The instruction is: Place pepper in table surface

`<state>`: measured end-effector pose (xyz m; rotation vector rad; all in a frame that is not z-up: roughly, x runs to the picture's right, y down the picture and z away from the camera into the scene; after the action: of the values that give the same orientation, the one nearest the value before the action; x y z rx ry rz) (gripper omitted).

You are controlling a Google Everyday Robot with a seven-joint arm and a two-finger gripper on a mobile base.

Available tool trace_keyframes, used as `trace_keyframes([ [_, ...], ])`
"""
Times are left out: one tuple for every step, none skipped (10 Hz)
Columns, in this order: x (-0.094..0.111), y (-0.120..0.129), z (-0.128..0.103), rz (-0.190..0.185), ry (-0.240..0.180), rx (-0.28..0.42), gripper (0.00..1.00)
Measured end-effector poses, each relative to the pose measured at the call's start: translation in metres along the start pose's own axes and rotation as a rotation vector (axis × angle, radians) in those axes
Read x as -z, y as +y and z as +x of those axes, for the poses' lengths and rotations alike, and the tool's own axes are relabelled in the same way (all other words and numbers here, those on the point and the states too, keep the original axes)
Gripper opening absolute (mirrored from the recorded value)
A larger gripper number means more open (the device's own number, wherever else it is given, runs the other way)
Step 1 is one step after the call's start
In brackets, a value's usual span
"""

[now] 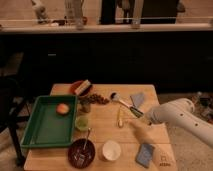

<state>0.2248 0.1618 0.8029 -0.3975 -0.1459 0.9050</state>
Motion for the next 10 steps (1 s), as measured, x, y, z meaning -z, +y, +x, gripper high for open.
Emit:
trace_keyframes([
  [0.0,0.0,0.0001,0.0,0.0,0.0,0.64],
  [0.0,0.0,0.0003,0.0,0.0,0.0,0.72],
  [-0.0001,0.0001,0.0003,0.0,0.0,0.0,0.78],
  [0.0,0.0001,0.0003,0.0,0.0,0.0,0.8],
  [-0.0001,0.0001,0.0003,0.0,0.0,0.0,0.8],
  [0.0,0.0001,0.0004,0.0,0.001,0.0,0.8],
  [0.0,0.0001,0.0005,0.0,0.001,0.0,0.8],
  [0.0,0.0002,0.0005,0.0,0.001,0.0,0.8],
  [0.0,0.0001,0.0006,0.0,0.001,0.0,0.8],
  [0.0001,0.0,0.0009,0.0,0.001,-0.001,0.8],
])
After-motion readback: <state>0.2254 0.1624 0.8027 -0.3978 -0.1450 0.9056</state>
